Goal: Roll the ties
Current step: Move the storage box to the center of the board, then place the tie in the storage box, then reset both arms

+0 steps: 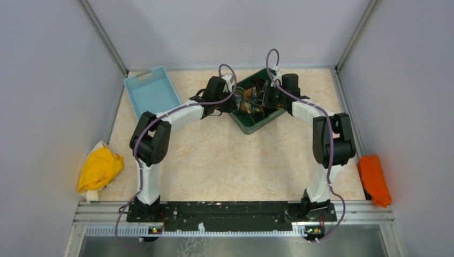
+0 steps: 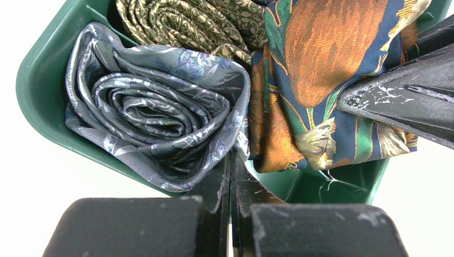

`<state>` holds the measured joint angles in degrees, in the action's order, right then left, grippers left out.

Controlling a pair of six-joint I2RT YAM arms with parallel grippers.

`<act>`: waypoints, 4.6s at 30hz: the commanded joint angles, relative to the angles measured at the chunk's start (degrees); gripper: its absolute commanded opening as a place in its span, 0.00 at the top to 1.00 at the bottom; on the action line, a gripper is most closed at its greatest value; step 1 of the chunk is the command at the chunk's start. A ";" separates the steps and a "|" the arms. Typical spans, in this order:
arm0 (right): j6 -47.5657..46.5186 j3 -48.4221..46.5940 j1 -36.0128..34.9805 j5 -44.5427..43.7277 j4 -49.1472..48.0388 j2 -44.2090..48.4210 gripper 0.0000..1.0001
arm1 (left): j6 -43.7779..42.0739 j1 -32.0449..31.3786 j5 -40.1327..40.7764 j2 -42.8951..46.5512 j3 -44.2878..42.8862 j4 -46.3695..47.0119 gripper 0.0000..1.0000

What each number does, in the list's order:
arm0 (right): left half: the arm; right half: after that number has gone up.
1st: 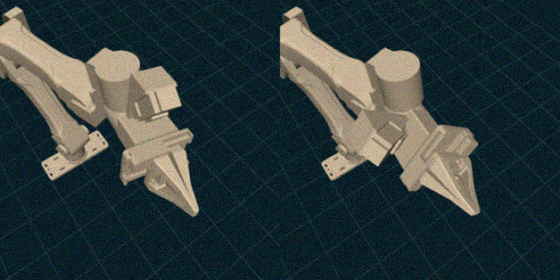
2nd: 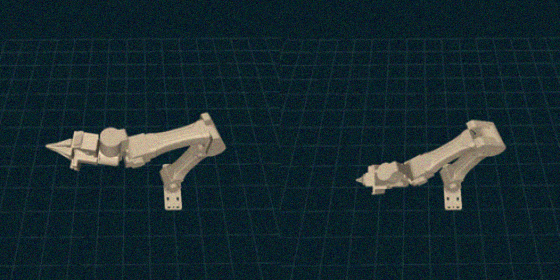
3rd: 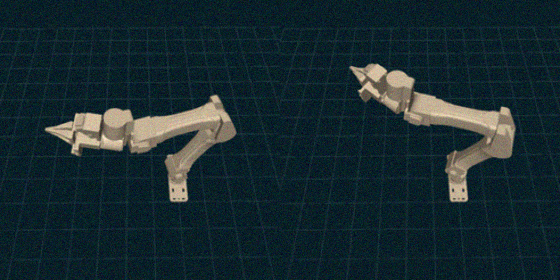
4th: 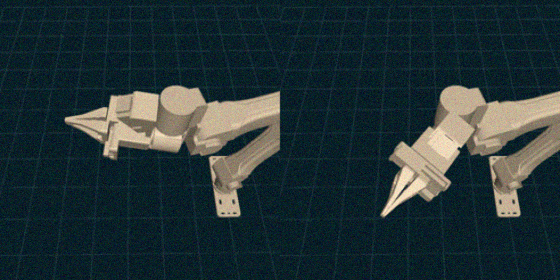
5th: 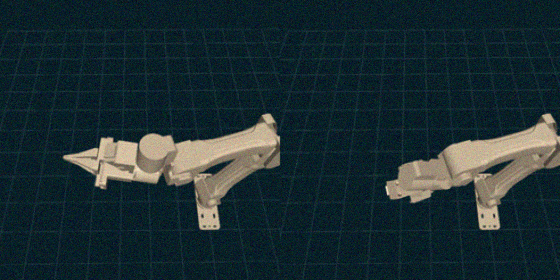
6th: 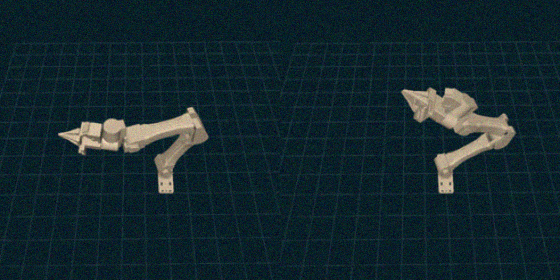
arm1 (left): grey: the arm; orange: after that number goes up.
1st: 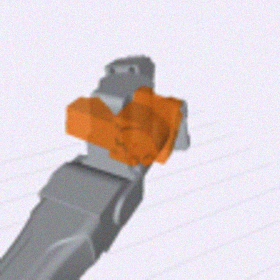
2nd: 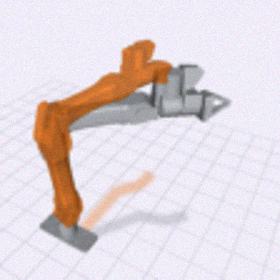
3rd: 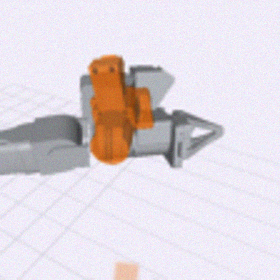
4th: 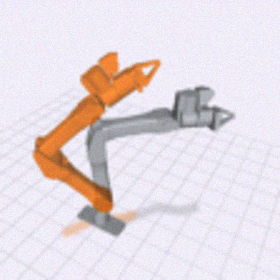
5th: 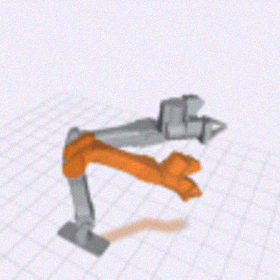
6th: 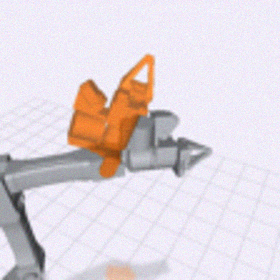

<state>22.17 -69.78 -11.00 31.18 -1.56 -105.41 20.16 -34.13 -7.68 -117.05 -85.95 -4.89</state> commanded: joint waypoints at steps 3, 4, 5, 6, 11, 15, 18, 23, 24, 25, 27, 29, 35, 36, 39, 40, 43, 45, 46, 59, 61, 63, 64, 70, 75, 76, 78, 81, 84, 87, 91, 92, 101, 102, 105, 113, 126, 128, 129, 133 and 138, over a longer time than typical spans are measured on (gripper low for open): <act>0.39 0.04 0.37 4.45 -3.39 0.46 1.00 | -0.37 -0.72 -1.71 -0.31 0.09 -3.56 1.00; 0.78 0.20 0.37 5.55 -3.62 0.79 1.00 | -0.87 -0.60 -1.08 -0.71 -0.85 -4.09 1.00; 1.11 0.33 0.30 6.35 -3.69 1.03 1.00 | -1.32 -0.56 -0.69 -1.12 -1.53 -4.28 1.00; 1.26 0.44 0.17 7.22 -3.55 1.28 1.00 | -1.55 -0.52 -0.35 -1.40 -2.04 -4.32 1.00; 1.58 1.55 -2.00 8.33 -2.41 2.24 1.00 | -1.25 0.12 0.49 -2.79 -3.33 -4.88 1.00; 1.59 3.18 -4.62 8.00 -1.53 2.87 1.00 | -1.01 0.68 -0.11 -2.94 -2.42 -3.92 1.00; 1.66 3.89 -6.55 7.36 -0.87 3.23 1.00 | -0.62 0.95 -0.81 -3.25 -1.72 -3.32 1.00; -1.75 1.90 -8.87 -0.48 7.65 3.03 1.00 | -0.04 1.22 -1.97 -2.74 -0.63 -2.73 1.00; -2.75 1.48 -9.32 -2.13 9.22 3.03 1.00 | -0.04 1.24 -1.94 -2.43 -0.48 -2.59 1.00; -3.53 1.04 -9.84 -3.31 10.80 2.97 1.00 | -0.04 1.22 -1.86 -2.13 -0.37 -2.59 1.00; -4.76 0.27 -10.92 -6.21 13.40 2.93 1.00 | -0.20 1.21 -1.28 -1.31 -0.43 -3.20 1.00; -6.32 -0.45 -12.44 -9.05 16.23 2.58 1.00 | -0.22 1.24 0.46 0.19 -0.60 -4.66 1.00; -7.95 -2.65 -16.07 -17.30 22.30 0.31 1.00 | -0.71 1.34 10.37 3.93 -1.21 -8.99 1.00; -8.01 -3.23 -16.23 -18.28 23.40 -0.04 1.00 | -0.85 1.33 12.19 4.15 -1.28 -9.41 1.00; -9.15 -4.36 -16.70 -20.05 26.37 -0.32 1.00 | -1.18 1.49 13.73 4.50 -0.70 -9.21 1.00; -9.43 -4.65 -16.75 -20.10 27.42 -0.36 1.00 | -0.99 1.66 13.82 4.53 -0.55 -8.93 1.00; -9.92 -4.72 -16.92 -19.02 28.92 -0.02 1.00 | -0.05 2.12 12.20 5.60 0.56 -6.67 1.00; -9.72 -4.62 -17.11 -19.26 29.82 0.03 1.00 | 0.11 2.25 8.86 6.41 1.68 -3.19 1.00; -9.82 -4.89 -17.19 -18.97 30.97 -0.12 1.00 | 0.20 2.25 7.14 6.37 1.46 -2.34 1.00; -13.78 -15.58 -21.42 -26.35 45.18 -10.32 1.00 | 0.36 3.69 5.55 6.04 1.12 -2.91 1.00; -14.02 -16.20 -22.25 -26.67 45.14 -12.02 1.00 | 0.17 4.06 5.70 6.21 1.25 -2.86 1.00; -14.13 -17.46 -23.00 -27.62 45.29 -13.71 1.00 | 0.10 4.56 6.08 6.58 1.70 -2.93 1.00; -14.42 -18.27 -23.32 -28.45 45.60 -14.67 1.00 | 0.06 4.78 6.18 6.88 2.10 -2.77 1.00; -15.63 -21.57 -23.87 -28.98 47.46 -21.39 1.00 | 0.01 6.34 5.04 7.77 4.36 -1.17 1.00; -15.68 -19.99 -24.19 -30.24 44.82 -19.16 0.88 | -0.51 6.64 3.25 7.15 5.39 0.01 1.00; -15.75 -19.51 -24.23 -30.63 43.82 -17.84 0.75 | -0.62 6.64 2.94 7.11 5.45 0.05 1.00; -15.92 -18.74 -24.20 -31.00 41.82 -14.98 0.57 | -0.74 6.66 2.90 7.10 5.53 0.03 1.00; -16.26 -18.90 -24.21 -29.52 40.37 -11.98 0.46 | -0.82 6.88 3.15 7.31 5.82 0.03 1.00; -16.06 -19.65 -24.21 -28.81 39.55 -10.13 0.44 | -0.74 6.95 2.98 7.53 6.14 0.10 1.00; -15.81 -19.61 -24.17 -29.02 37.82 -8.29 0.42 | -0.74 6.98 3.01 7.46 6.37 0.20 1.00; -15.67 -20.51 -24.23 -30.59 37.57 -6.63 0.41 | -0.74 7.15 2.69 7.29 6.54 0.30 1.00; -15.56 -20.66 -24.24 -30.95 37.39 -6.12 0.41 | -0.74 7.21 2.59 7.28 6.43 0.32 1.00; -14.78 -22.68 -24.20 -34.38 37.13 -1.16 0.36 | -0.74 7.29 2.42 7.24 6.25 0.25 1.00; -14.45 -22.41 -24.11 -35.49 36.40 -0.04 0.36 | -0.74 7.26 2.42 7.34 6.28 0.17 1.00; -13.48 -21.06 -23.85 -39.60 34.50 3.36 0.32 | -0.66 7.24 2.56 7.98 6.61 0.50 1.00; -12.39 -16.80 -22.37 -47.98 27.64 11.94 0.30 | -0.25 7.29 3.12 11.94 7.91 0.03 1.00; -11.45 -7.83 -20.17 -60.09 19.31 22.56 0.27 | 0.67 7.17 3.77 24.10 12.69 1.27 1.00; -11.46 -7.21 -19.95 -60.38 19.21 23.36 0.27 | 0.74 7.15 3.92 24.66 13.10 1.33 1.00; -11.51 -6.87 -19.92 -60.44 19.19 23.88 0.27 | 0.83 7.17 3.74 24.83 13.19 1.30 1.00; -11.42 -5.74 -19.84 -61.45 19.10 24.51 0.28 | 0.93 7.17 3.44 24.91 13.06 1.19 1.00; -12.07 -4.52 -19.58 -61.97 18.98 24.72 0.29 | 0.44 7.16 4.48 25.70 13.26 0.79 1.00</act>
<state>10.17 -74.59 -30.68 -28.95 19.11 -82.48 20.97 -27.22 -4.29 -92.71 -73.60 -3.86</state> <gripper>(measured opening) 0.710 0.004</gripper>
